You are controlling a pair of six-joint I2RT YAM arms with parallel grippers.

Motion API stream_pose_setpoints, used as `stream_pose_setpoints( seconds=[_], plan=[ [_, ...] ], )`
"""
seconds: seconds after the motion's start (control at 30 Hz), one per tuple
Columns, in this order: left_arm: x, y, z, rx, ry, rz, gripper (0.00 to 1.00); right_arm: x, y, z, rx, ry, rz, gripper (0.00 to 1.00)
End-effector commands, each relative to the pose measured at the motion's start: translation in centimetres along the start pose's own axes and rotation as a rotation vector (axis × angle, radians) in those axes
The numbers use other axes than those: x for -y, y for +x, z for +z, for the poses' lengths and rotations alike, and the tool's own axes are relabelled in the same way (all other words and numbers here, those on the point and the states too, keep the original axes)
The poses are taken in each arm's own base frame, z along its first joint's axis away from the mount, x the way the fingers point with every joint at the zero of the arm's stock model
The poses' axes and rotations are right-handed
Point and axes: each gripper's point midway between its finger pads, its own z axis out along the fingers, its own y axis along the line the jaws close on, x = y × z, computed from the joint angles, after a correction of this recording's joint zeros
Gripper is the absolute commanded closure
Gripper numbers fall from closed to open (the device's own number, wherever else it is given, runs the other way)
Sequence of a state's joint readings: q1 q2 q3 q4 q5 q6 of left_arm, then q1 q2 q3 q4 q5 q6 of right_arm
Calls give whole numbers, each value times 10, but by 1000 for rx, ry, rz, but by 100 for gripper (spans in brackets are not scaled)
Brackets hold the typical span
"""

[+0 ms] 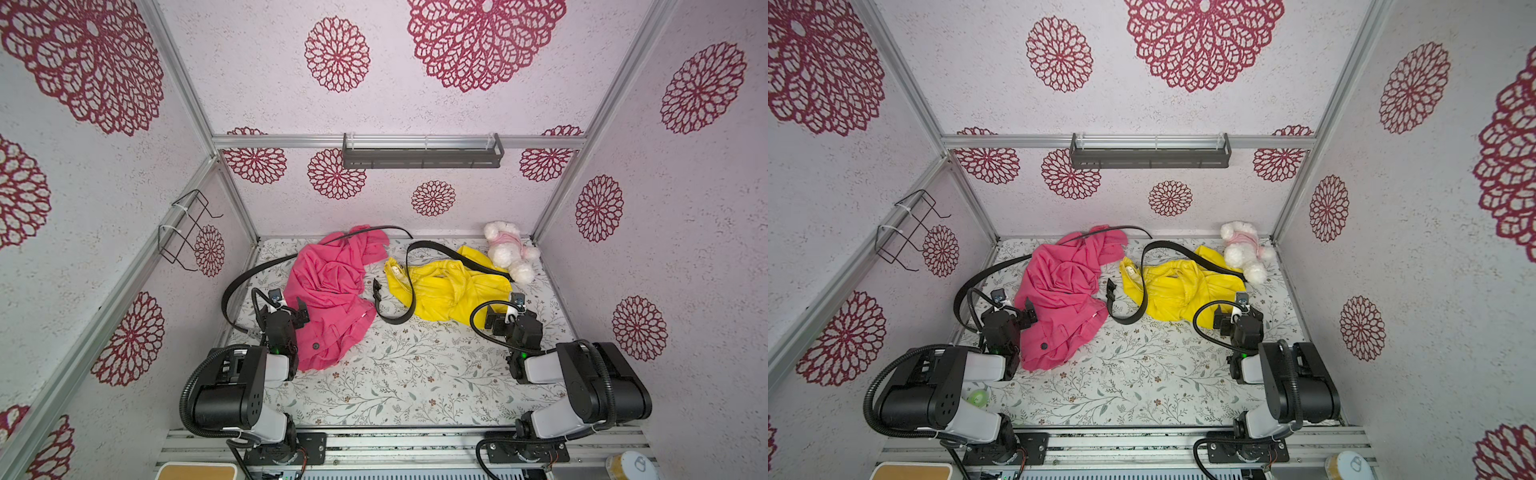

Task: Remove the belt from the trousers
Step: Reset both arms

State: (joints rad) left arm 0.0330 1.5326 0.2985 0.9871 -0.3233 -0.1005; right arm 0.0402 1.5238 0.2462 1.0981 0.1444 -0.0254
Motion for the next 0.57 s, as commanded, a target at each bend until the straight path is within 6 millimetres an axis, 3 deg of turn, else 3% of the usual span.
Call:
stream_pose_setpoints(
  seconds=[0.0, 0.53],
  plan=[
    [0, -22, 3, 72, -2, -13, 3, 6, -24, -2, 96, 44, 26, 1],
    [-2, -20, 9, 43, -29, -7, 3, 6, -23, 0, 87, 41, 31, 1]
  ],
)
